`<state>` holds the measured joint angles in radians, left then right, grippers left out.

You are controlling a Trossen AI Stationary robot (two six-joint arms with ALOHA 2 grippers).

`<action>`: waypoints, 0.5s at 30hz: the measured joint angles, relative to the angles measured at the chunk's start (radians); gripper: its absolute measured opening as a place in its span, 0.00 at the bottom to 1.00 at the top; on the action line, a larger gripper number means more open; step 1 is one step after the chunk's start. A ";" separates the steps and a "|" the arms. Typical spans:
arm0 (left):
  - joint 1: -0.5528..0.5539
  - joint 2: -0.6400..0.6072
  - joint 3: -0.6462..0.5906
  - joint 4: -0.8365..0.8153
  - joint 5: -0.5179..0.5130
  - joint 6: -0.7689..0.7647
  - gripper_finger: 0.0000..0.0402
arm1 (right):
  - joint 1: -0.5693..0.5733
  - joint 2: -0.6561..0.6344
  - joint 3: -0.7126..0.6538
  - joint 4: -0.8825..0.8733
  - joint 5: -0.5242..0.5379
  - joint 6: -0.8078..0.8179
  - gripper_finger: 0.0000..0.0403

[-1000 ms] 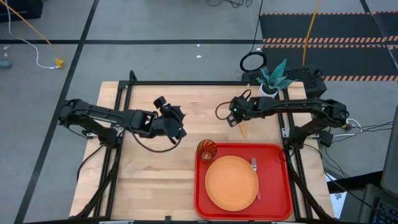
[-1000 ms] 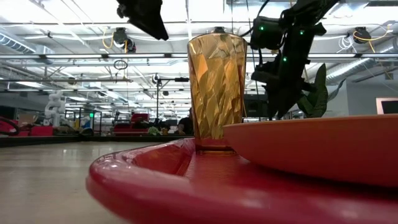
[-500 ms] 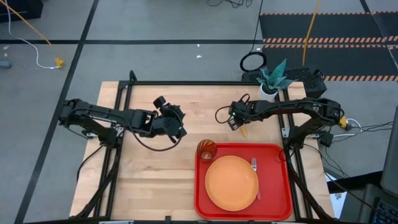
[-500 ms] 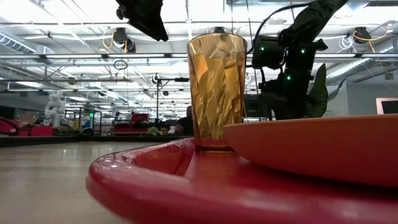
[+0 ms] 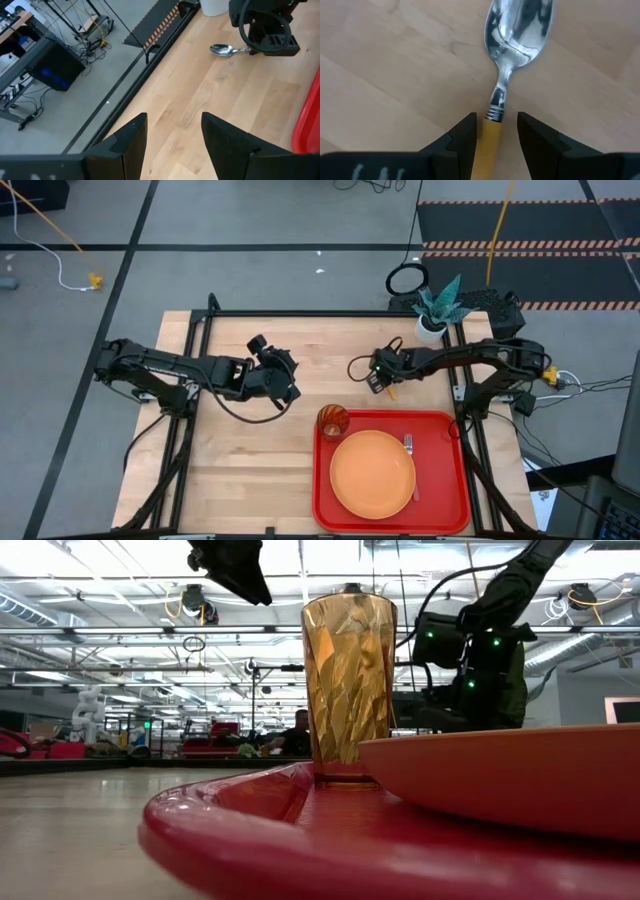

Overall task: Pick and place plate/cup/fork/spoon on tray
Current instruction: Put the yellow spoon to the right of the pink fork on the red tray

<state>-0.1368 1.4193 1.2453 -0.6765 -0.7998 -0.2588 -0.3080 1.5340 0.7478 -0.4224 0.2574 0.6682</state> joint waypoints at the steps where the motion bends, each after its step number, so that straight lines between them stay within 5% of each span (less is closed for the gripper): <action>1: 0.000 0.000 0.000 0.001 0.000 0.000 0.48 | 0.000 -0.002 -0.007 0.007 0.000 0.002 0.33; 6: 0.000 0.000 0.000 0.013 0.001 0.013 0.48 | -0.002 -0.004 -0.026 0.019 0.008 0.028 0.29; 15: 0.000 0.000 0.000 0.042 0.013 0.028 0.48 | 0.027 -0.010 -0.034 0.022 0.019 0.062 0.06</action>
<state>-0.1368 1.4193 1.2453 -0.6342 -0.7864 -0.2310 -0.2814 1.5241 0.7137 -0.4001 0.2765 0.7299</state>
